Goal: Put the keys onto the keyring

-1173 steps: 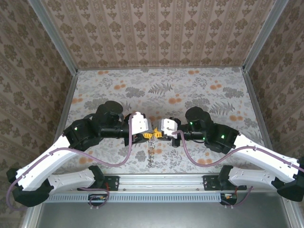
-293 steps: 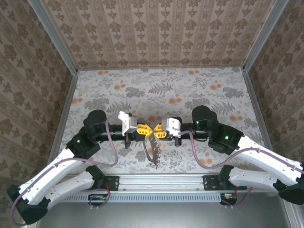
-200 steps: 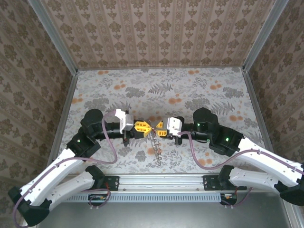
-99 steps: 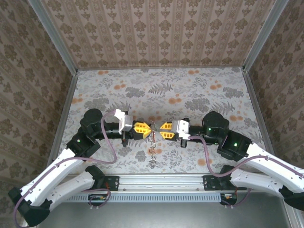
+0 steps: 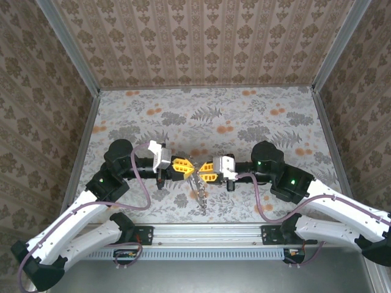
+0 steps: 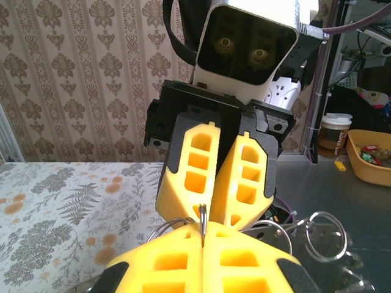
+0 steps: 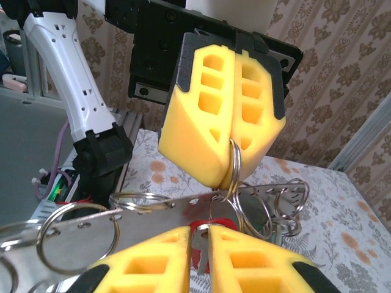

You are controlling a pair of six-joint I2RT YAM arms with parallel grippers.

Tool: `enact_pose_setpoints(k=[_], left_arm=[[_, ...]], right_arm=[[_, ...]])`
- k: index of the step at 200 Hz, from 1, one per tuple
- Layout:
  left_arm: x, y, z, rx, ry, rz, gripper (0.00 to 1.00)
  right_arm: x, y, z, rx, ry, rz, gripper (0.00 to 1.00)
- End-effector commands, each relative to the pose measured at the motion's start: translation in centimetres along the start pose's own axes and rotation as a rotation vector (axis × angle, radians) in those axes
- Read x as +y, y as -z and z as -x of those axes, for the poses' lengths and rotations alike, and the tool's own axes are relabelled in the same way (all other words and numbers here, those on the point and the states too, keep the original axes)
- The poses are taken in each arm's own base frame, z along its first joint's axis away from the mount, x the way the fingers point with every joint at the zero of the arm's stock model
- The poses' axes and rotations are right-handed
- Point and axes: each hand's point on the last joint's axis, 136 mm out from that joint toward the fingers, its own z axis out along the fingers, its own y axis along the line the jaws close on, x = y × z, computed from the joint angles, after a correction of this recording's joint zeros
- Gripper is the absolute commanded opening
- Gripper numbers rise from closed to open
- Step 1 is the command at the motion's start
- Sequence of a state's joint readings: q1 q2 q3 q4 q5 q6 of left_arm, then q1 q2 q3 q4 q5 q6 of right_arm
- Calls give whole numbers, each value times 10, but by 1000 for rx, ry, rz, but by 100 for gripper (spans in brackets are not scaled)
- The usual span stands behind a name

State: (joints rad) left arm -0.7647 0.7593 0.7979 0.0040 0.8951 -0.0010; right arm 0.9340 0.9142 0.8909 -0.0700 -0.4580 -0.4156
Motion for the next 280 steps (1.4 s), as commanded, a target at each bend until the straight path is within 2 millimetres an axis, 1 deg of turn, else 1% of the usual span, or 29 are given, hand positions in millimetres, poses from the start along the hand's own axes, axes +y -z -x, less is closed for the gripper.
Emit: enact_pose_setpoints(k=[1,21,48,83,105,136,152,165,181,196,207,218,226,228,234,256,266,280], left_arm=[[-8,3,17,-37,-35,-30,0],[-8,3,16,-36,-33,-32,0],[-9,5,17,-38,-37,-29,0],[-10,5,17,-38,-37,-33,0],[-10,5,16,-35,-34,-34,0],[-9,5,17,-37,-37,-28,0],[-5,5,15,-27,-35,-3,0],[-1,5,11,-11,-38,18,0],[13,6,2,45,-32,100,0],[23,7,-8,115,-26,148,0],[26,7,-14,148,-15,162,0],[30,9,-19,174,-11,191,0],[36,11,-26,201,-4,225,0],[41,12,-29,213,-3,252,0],[46,14,-35,242,3,281,0],[62,15,-62,349,72,338,0],[62,14,-76,393,123,338,0],[57,17,-97,459,170,360,0]], right_arm=[[-2,-2,18,-52,9,10,16],[-4,-5,16,-43,8,9,16],[-4,0,21,-63,18,-1,17],[-1,9,32,-120,45,-9,19],[-2,10,35,-136,51,-18,20],[-3,6,29,-108,38,-12,20],[-4,7,28,-103,28,-21,20],[-5,9,24,-94,16,-35,23],[-8,10,18,-77,0,-69,24],[-21,12,8,-39,-31,-150,25],[-29,13,-4,-5,-57,-213,27],[-38,12,-19,31,-91,-272,30],[-41,11,-32,57,-118,-304,32],[-42,12,-34,61,-126,-315,32],[-46,12,-44,77,-153,-345,34],[-60,18,-76,104,-278,-448,37],[-71,24,-87,104,-339,-504,39],[-87,34,-101,96,-413,-566,43]])
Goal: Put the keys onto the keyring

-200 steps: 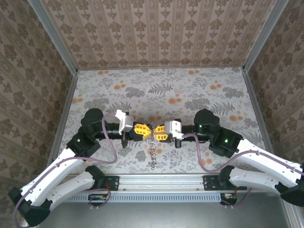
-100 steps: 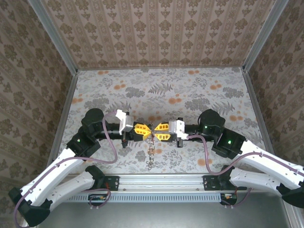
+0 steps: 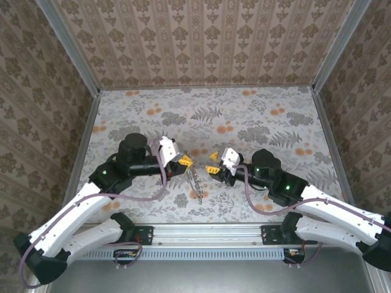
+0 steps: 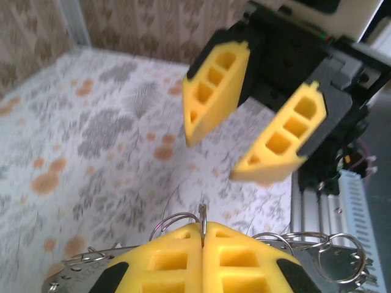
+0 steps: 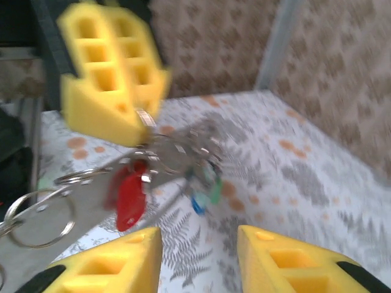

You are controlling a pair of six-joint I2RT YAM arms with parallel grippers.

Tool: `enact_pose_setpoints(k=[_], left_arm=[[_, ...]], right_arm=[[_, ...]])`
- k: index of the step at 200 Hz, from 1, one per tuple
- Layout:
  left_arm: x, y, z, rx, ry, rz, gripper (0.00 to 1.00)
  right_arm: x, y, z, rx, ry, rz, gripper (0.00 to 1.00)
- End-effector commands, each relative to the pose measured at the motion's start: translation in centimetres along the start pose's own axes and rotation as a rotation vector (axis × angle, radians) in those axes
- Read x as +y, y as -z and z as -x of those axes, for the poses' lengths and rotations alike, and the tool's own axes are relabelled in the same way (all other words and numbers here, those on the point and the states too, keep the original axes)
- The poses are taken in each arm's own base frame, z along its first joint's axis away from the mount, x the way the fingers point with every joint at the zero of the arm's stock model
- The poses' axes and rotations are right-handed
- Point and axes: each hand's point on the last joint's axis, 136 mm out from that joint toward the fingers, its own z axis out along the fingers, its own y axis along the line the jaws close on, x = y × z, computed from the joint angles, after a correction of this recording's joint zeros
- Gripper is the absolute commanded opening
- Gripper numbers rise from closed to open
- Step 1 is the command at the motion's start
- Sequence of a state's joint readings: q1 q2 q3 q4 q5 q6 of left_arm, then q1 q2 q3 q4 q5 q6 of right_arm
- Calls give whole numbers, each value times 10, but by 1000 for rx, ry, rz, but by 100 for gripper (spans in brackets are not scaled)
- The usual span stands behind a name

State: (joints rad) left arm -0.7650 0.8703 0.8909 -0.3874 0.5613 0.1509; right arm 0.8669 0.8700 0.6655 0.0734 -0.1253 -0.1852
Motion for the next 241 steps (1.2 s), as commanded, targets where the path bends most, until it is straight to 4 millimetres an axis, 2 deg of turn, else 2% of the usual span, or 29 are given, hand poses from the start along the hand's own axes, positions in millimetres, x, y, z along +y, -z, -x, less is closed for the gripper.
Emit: enact_pose_setpoints(k=[1,25,46,81,97,139,211,231,241], left_arm=[[6,1,-26,121,42,74,0],[7,1,-51,209,85,119,0],[17,-5,-67,280,123,158,0],[33,-31,-96,420,182,161,0],[40,-43,-107,472,206,156,0],[55,-80,-118,505,263,133,0],[85,-143,-130,509,347,120,0],[98,-159,-137,513,377,127,0],[103,-165,-144,527,398,132,1]], right_arm=[[-47,3,-4,-42,-189,-177,43],[-76,1,-18,-29,-240,-242,49],[-100,-3,-30,26,-292,-312,55],[-125,15,-41,36,-325,-435,63],[-132,28,-46,32,-331,-491,64],[-146,51,-63,51,-351,-587,67],[-161,62,-92,89,-402,-657,69],[-163,64,-95,90,-404,-667,73],[-164,64,-96,94,-405,-669,78]])
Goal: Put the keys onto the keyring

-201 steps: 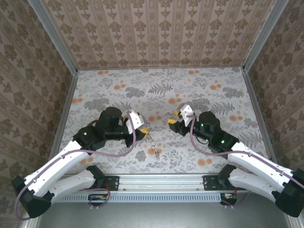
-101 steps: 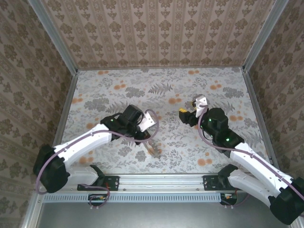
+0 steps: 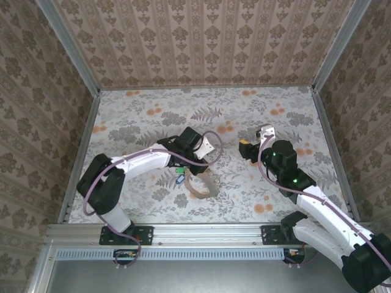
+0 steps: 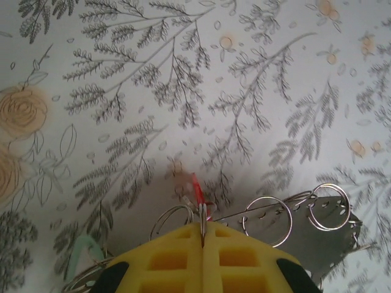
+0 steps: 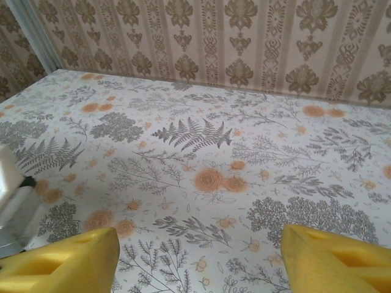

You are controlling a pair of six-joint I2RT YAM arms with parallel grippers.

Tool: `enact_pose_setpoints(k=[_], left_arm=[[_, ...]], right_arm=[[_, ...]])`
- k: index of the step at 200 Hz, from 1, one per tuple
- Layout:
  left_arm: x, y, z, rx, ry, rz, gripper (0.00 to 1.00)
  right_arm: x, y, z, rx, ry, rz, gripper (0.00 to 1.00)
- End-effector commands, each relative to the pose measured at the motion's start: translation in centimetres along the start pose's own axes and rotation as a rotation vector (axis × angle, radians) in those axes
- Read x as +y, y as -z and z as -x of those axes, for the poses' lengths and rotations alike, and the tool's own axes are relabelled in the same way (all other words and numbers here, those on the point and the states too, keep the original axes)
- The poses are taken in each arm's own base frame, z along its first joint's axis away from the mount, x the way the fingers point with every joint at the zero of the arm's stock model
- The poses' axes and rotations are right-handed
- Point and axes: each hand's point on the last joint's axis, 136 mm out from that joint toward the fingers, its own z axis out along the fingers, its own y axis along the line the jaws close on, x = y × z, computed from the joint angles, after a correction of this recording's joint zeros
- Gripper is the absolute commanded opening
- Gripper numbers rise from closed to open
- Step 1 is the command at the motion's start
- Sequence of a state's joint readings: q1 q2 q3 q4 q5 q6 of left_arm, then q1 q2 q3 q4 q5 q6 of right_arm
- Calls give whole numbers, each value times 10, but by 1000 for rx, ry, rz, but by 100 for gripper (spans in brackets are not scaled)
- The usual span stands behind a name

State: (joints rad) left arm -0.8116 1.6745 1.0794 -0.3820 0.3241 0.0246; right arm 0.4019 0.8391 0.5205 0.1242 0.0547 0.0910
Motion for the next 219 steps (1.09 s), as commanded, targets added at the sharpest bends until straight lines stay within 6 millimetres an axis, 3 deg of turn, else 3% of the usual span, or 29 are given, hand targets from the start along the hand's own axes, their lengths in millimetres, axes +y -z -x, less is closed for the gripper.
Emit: enact_pose_setpoints(k=[1,11,23,48,86,119,122,126,135,147,155,174,198,219], left_arm=[[10,-10,25,-56,47,-14,1],[13,-18,24,-40,70,-20,3],[15,-24,24,-27,91,-20,9],[15,-18,28,-44,103,-9,24],[9,22,42,-116,76,27,34],[0,83,45,-272,27,81,39],[-2,90,47,-306,12,79,47],[-6,102,50,-359,-8,81,66],[-10,123,48,-460,-38,103,97],[-12,151,47,-586,-74,139,100],[-5,168,45,-653,-63,189,100],[35,202,38,-759,97,375,100],[68,213,20,-743,178,476,100],[109,228,-3,-689,262,683,100]], right_arm=[[-9,0,-3,4,-21,-39,79],[-11,1,-3,8,-17,-45,85],[-12,3,-4,11,-10,-52,99],[-17,8,-2,6,-6,-76,100],[-25,16,0,-2,2,-123,100],[-38,22,-3,-34,-17,-184,100],[-40,22,-4,-37,-20,-190,100],[-42,21,-6,-39,-23,-197,100],[-48,17,-11,-51,-31,-216,100],[-56,8,-19,-58,-49,-246,100],[-59,1,-23,-44,-48,-261,100],[-69,-13,-33,-12,7,-304,100],[-87,-36,-49,108,90,-355,100],[-103,-56,-64,143,35,-351,100]])
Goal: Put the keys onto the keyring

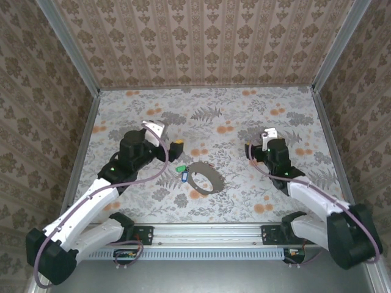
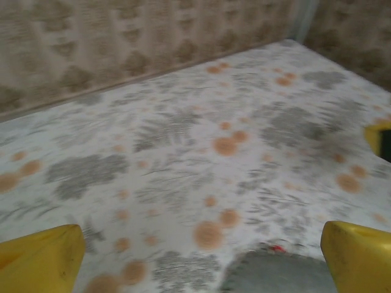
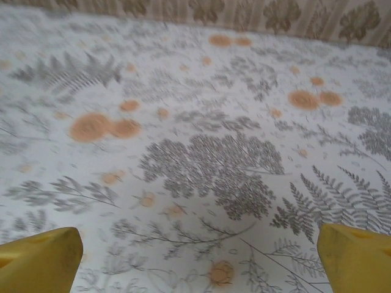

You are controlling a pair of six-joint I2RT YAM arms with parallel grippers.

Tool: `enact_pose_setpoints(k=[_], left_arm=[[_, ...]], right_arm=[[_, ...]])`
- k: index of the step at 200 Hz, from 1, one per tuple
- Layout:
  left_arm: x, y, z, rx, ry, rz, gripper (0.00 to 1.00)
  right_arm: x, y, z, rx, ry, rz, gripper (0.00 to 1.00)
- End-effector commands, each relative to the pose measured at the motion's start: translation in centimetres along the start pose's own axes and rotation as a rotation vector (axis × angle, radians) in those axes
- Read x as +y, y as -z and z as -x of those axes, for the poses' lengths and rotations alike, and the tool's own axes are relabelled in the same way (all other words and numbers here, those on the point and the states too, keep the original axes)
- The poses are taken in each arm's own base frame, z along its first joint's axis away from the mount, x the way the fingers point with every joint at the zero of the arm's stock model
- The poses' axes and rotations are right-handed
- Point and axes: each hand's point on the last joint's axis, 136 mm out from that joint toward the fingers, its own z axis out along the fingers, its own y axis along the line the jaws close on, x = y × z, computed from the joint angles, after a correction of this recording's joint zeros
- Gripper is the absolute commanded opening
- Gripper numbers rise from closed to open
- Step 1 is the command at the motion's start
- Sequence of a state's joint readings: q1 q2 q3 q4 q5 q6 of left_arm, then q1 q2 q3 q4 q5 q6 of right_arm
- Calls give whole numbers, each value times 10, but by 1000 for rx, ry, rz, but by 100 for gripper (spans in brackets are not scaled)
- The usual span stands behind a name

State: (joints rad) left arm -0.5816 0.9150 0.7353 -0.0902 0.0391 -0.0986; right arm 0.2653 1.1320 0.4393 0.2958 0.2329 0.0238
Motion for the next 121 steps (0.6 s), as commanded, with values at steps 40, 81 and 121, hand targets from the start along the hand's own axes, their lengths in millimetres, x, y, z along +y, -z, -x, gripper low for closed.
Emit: enact_pose_setpoints(k=[40,81,121], left_arm=[[125,14,-12,-58,72,461,100],[187,9,-52,77,69,702,100],[221,4,-61,3,78,811,100]], right_arm=[[-43,-39,13,-115,-45,-104,100],[-64,-52,2,-117,-128,-117,100],[-63,-58,-8,-123,-150,-77,100]])
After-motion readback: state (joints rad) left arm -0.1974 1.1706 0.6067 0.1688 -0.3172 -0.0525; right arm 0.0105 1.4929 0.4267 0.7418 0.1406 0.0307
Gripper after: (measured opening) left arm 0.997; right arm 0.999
